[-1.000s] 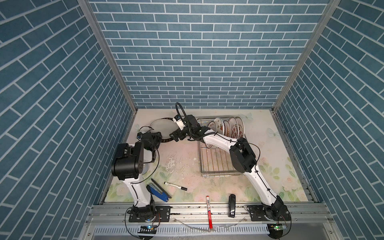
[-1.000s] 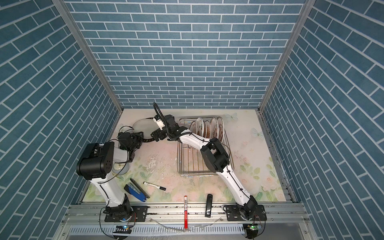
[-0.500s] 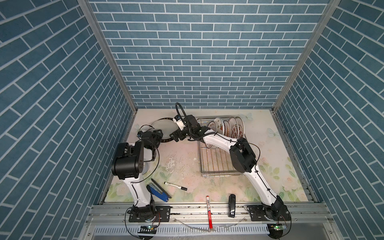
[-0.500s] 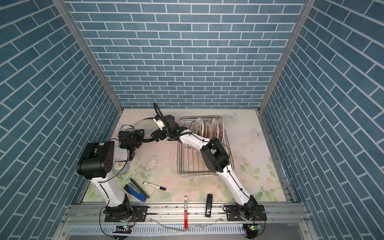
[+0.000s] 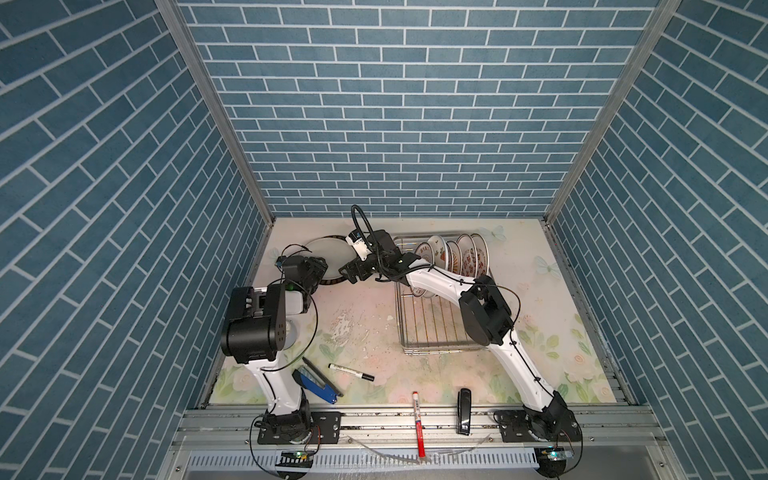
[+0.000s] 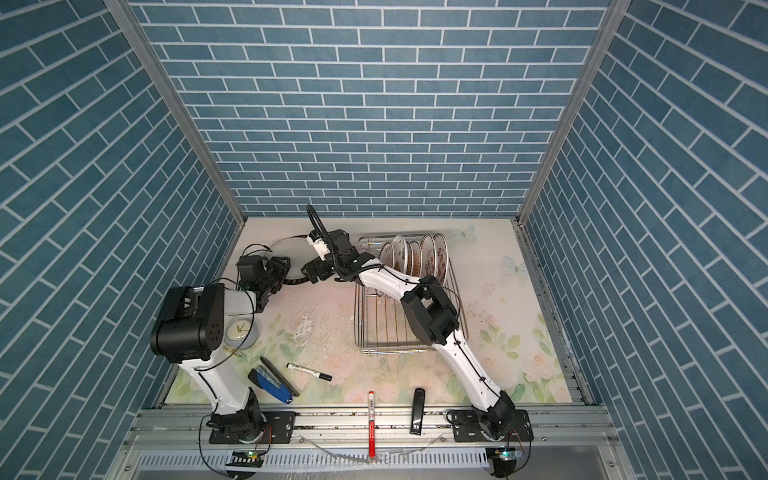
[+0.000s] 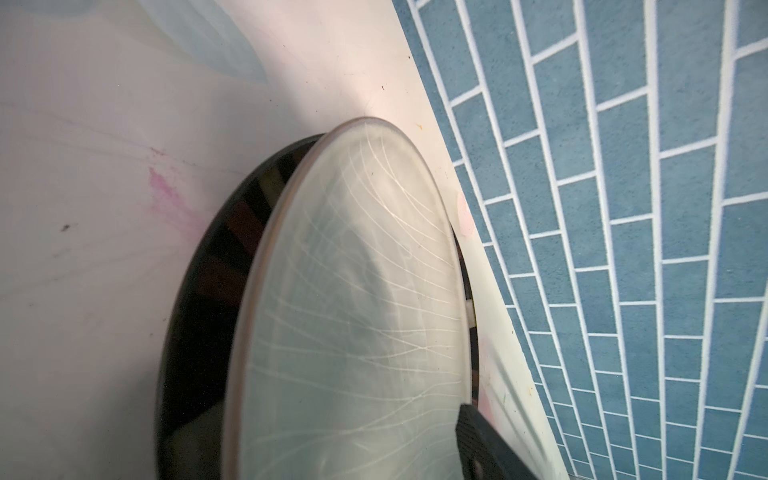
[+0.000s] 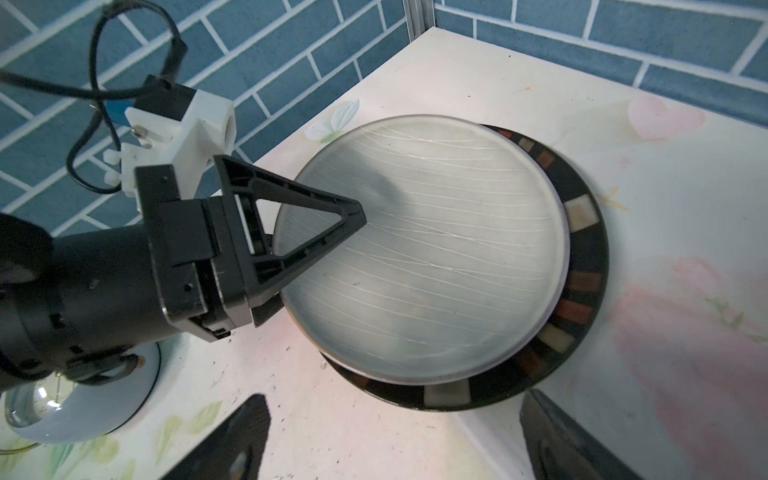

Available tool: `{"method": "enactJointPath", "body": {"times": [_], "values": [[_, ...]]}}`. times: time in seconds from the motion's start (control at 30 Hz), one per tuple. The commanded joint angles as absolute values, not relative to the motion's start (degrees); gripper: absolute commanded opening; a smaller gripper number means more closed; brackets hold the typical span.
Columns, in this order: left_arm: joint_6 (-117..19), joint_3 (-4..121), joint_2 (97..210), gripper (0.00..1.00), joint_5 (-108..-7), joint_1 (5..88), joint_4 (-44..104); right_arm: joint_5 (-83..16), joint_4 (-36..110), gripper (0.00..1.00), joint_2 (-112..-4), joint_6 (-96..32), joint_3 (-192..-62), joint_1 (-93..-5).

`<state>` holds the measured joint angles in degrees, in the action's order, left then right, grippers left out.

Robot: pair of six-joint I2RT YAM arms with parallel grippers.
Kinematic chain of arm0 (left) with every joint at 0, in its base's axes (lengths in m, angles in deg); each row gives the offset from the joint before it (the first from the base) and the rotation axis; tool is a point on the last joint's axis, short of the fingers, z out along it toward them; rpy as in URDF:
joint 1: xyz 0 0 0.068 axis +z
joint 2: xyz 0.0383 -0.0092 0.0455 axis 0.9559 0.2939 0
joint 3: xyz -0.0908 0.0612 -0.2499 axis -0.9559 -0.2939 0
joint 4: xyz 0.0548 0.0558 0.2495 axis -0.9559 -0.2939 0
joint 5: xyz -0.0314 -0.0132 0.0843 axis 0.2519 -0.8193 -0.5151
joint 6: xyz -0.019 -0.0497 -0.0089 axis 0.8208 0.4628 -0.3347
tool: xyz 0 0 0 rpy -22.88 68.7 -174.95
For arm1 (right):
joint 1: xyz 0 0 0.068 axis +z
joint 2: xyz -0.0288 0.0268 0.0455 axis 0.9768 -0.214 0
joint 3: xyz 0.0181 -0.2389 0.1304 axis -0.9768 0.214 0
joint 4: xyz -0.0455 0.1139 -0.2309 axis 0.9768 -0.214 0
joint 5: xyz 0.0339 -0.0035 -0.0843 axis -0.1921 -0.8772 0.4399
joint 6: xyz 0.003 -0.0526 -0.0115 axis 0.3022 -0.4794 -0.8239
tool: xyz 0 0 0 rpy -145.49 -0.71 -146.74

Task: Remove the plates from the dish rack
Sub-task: 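Lower the large white plate onto the dark-rimmed plate with the right gripper, then open the right gripper and withdraw it from the stacked plates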

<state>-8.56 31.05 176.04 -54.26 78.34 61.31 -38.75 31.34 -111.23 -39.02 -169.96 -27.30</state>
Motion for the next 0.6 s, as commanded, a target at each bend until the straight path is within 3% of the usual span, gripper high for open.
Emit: {"method": "enactJointPath", "body": {"times": [0.0, 0.17, 0.57], "values": [[-12.05, 32.41, 173.32, 0.71, -55.95, 78.36, 57.87, -39.88, 32.2, 0.95, -109.88, -37.73, -169.7, -27.37], [-14.38, 34.79, 173.06, 0.77, -57.05, 78.45, 52.38, -40.5, 33.23, 0.95, -110.05, -36.7, -169.95, -27.37], [-17.17, 36.4, 173.51, 0.79, -57.28, 78.32, 49.19, -41.11, 33.08, 0.94, -109.79, -36.58, -169.74, -27.37]]}}
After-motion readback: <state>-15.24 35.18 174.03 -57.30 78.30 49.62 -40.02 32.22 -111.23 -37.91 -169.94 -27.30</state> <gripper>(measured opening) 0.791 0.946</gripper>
